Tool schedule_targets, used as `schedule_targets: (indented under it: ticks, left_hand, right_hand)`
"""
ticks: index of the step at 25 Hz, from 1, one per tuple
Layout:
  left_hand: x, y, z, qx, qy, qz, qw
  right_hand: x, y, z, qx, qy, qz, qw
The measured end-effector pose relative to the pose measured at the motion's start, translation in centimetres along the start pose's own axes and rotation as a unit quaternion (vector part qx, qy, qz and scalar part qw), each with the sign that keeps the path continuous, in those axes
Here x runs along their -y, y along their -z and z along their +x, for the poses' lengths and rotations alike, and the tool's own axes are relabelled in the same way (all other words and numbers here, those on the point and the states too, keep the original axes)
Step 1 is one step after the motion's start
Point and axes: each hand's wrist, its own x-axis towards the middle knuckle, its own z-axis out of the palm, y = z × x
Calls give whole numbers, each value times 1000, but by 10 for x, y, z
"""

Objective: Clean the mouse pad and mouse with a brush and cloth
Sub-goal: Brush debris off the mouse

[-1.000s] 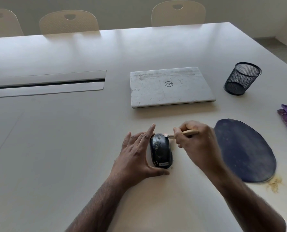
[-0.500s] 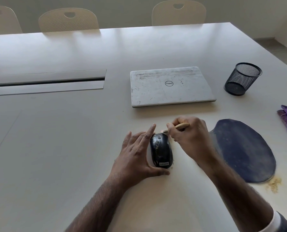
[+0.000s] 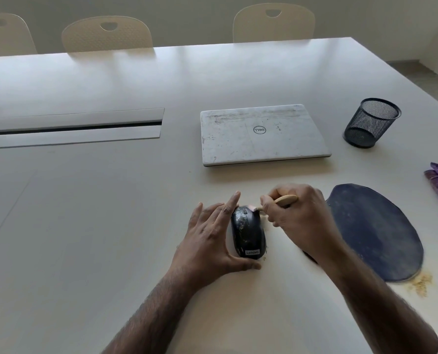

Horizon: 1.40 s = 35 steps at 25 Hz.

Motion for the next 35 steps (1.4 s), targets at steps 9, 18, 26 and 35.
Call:
schedule_targets:
  ticks: [9, 18, 26, 35]
  left_hand:
    - [4, -3, 0, -8, 0, 0, 1000]
    - [5, -4, 0, -11, -1, -3, 1000]
    - [4, -5, 0, -15, -4, 0, 1000]
    - [-2, -2, -4, -32, -4, -11, 999]
  right_hand:
    - [-3, 11, -20, 8, 1, -15, 1000]
    - [-16, 18, -47, -4, 86, 10, 996]
    - [-18, 13, -73, 9, 159, 51, 986]
    - [-34, 21, -94, 2, 152, 54, 987]
